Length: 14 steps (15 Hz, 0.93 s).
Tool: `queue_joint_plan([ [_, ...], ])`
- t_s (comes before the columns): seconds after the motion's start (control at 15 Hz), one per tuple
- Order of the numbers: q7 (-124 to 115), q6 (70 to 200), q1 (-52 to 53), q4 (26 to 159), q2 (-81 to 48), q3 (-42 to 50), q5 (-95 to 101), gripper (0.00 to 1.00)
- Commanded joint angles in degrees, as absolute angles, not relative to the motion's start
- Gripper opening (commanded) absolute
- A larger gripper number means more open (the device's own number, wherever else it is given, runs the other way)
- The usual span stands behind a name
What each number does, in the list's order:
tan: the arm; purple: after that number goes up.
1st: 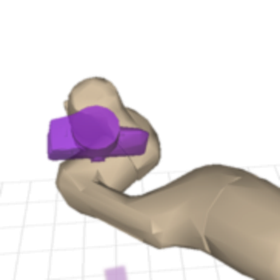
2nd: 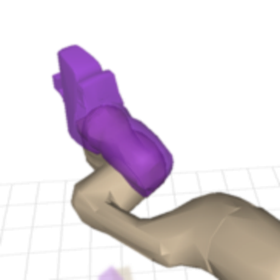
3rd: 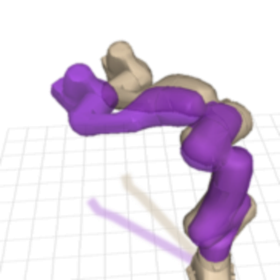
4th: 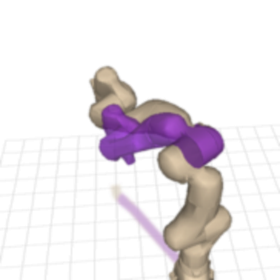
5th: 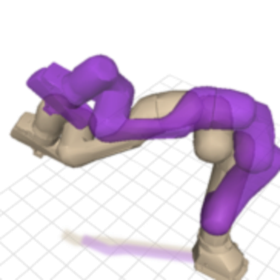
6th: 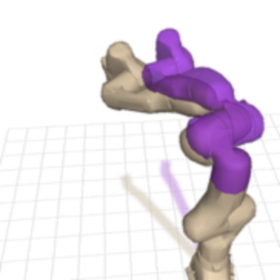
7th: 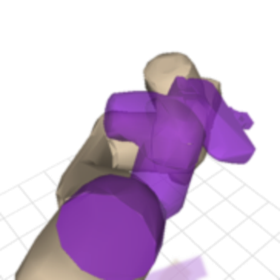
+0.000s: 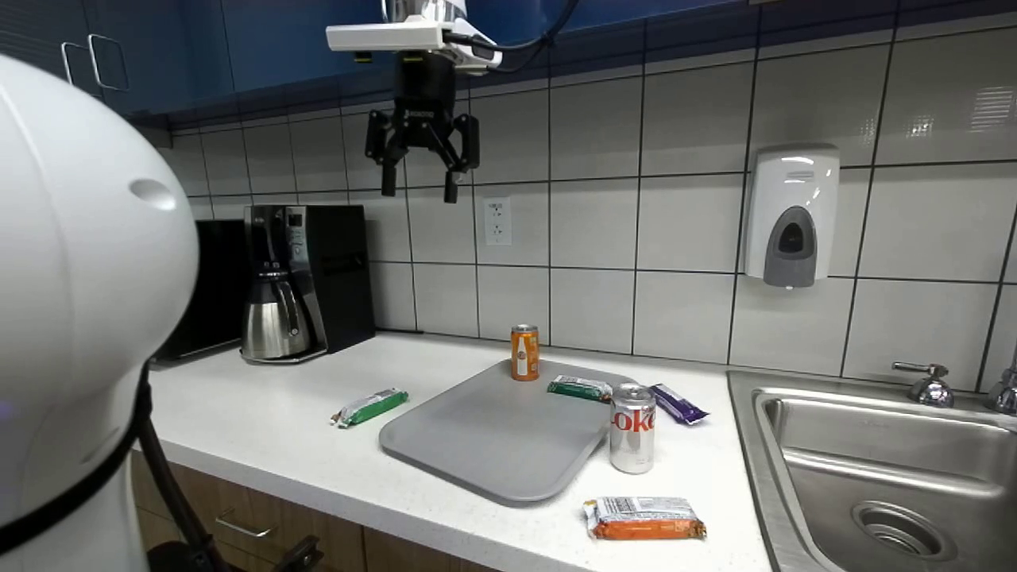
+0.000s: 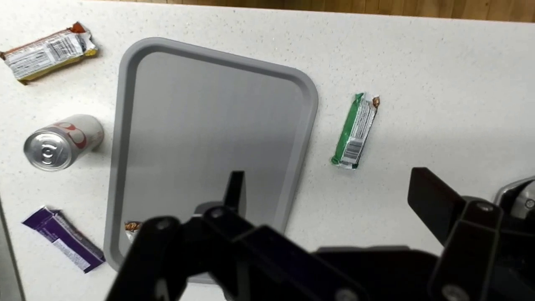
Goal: Put the packets on the grey tray.
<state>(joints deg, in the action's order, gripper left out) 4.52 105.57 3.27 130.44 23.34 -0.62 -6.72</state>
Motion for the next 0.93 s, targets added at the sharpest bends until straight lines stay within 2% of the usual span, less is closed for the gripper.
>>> queue_joint_plan([
  [0.0, 4.72, 105.33, 4.80, 135.16, 27.03, -2.65, -6.28, 1.00],
  [0.4, 3.54, 108.21, 7.11, 140.61, 26.81, -5.49, -6.05, 1.00],
  [0.87, 0.98, 118.34, 8.21, 143.57, 22.00, -7.88, -6.16, 1.00],
])
